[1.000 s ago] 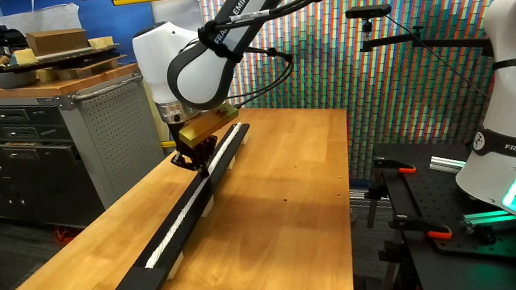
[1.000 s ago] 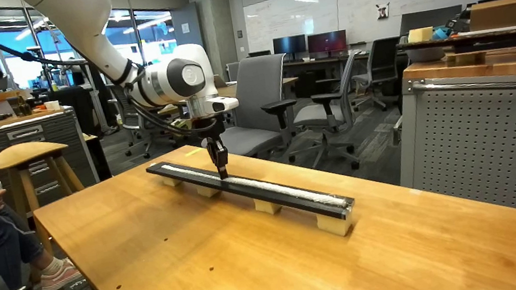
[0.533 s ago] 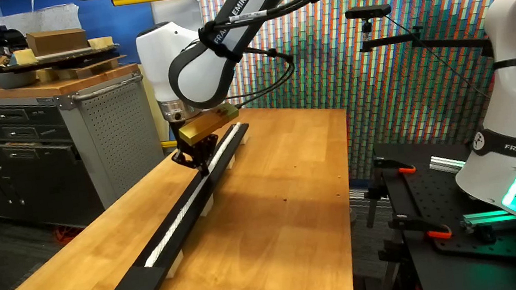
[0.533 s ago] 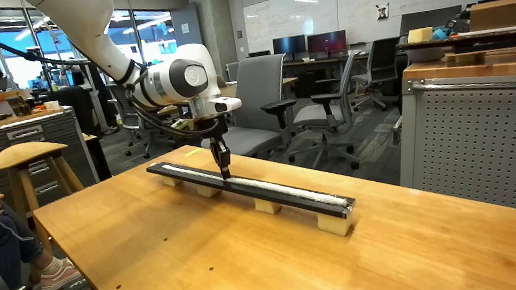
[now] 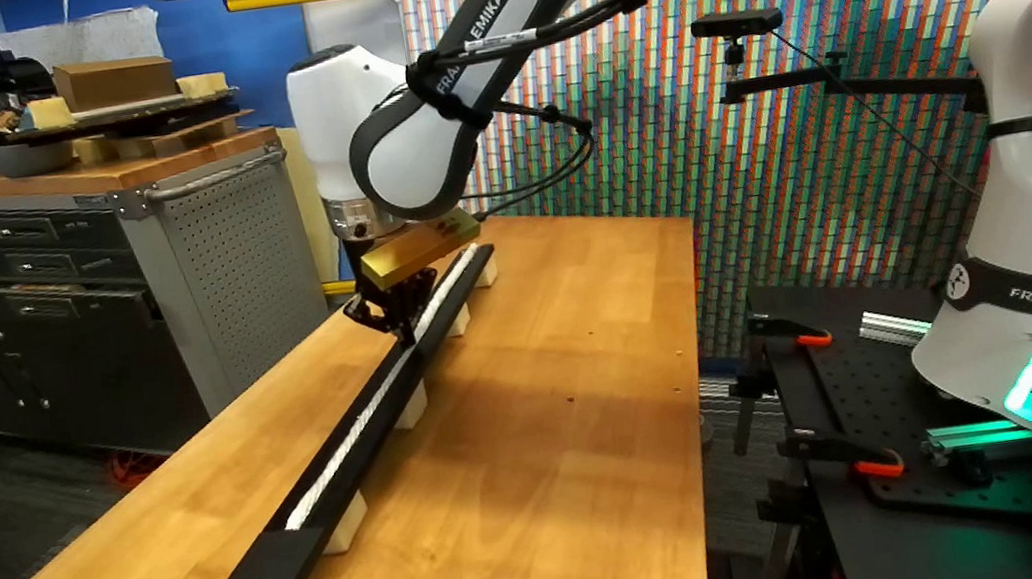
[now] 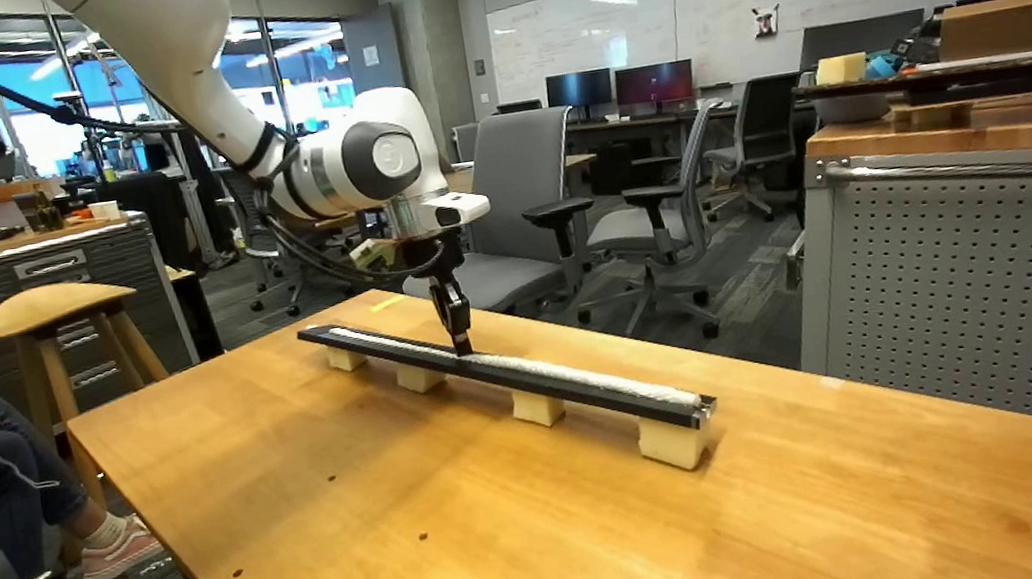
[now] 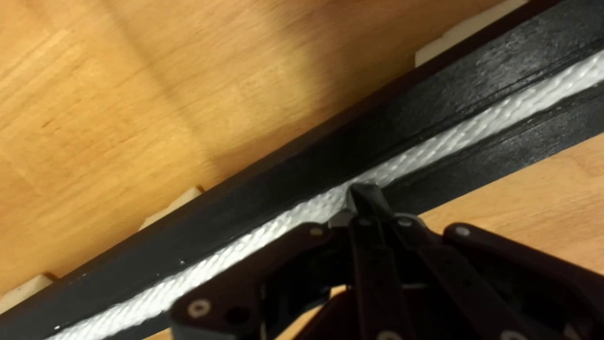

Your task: Fit the rope along the center of the black object

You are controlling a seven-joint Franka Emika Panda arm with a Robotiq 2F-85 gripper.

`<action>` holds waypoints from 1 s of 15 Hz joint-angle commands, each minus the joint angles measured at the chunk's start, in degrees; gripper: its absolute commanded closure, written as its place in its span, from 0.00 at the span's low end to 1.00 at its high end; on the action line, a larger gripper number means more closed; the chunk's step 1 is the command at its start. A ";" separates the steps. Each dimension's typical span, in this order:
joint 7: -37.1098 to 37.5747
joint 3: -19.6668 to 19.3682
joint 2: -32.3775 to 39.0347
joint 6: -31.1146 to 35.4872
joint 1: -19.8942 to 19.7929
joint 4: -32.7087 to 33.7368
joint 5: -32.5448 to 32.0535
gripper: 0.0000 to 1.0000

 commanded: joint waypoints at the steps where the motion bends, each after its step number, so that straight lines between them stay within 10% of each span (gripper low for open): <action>1: 0.52 -1.83 -0.40 4.27 -0.64 -3.98 -0.17 1.00; 15: 2.98 -4.72 -4.66 12.81 -0.63 -12.82 -0.46 1.00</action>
